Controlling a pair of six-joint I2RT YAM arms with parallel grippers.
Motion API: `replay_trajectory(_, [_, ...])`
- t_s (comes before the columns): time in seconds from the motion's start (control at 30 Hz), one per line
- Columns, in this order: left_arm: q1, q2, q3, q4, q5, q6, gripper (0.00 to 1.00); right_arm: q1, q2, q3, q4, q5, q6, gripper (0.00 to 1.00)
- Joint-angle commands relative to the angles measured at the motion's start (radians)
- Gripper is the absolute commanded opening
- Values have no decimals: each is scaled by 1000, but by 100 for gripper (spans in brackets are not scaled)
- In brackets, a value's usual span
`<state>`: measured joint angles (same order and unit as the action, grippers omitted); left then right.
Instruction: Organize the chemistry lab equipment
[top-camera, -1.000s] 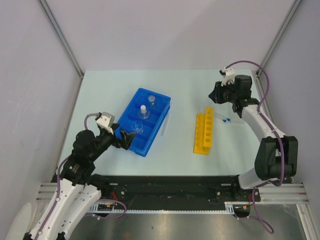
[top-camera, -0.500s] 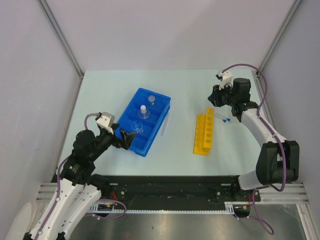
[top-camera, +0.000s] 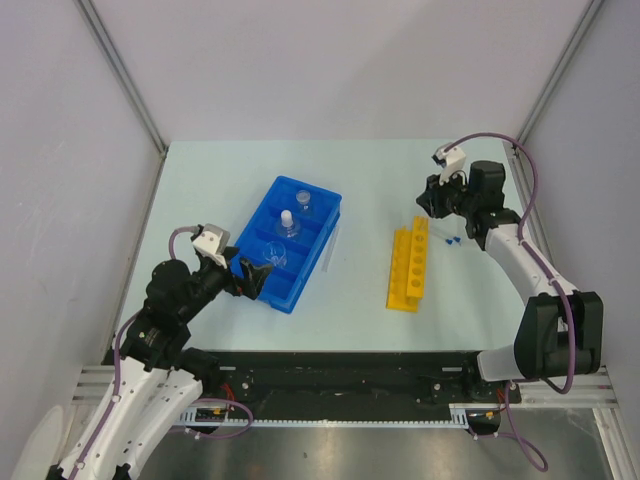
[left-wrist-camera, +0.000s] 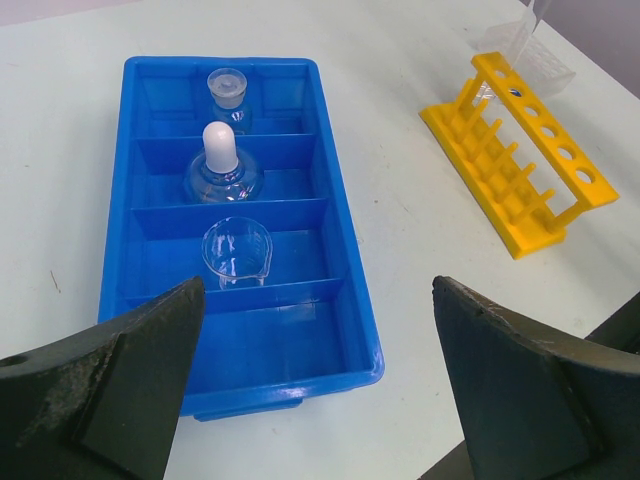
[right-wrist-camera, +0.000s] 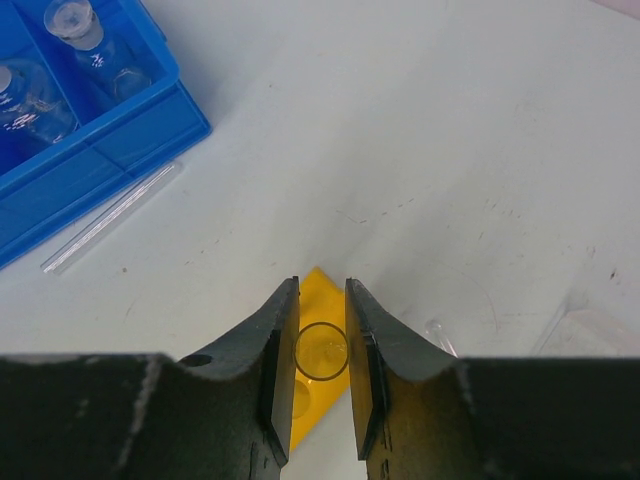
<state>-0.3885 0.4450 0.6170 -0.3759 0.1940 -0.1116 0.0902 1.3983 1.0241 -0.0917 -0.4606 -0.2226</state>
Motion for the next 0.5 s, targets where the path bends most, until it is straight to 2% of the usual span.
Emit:
replay_trajectory(0.0, [4,-3,0,29,13,50,100,-6,-50,-16,33,-42,-33,29])
replay_trajectory(0.47, [4,-2,0,31,13,50,100,-27,-47,-32,15,-101,-63,33])
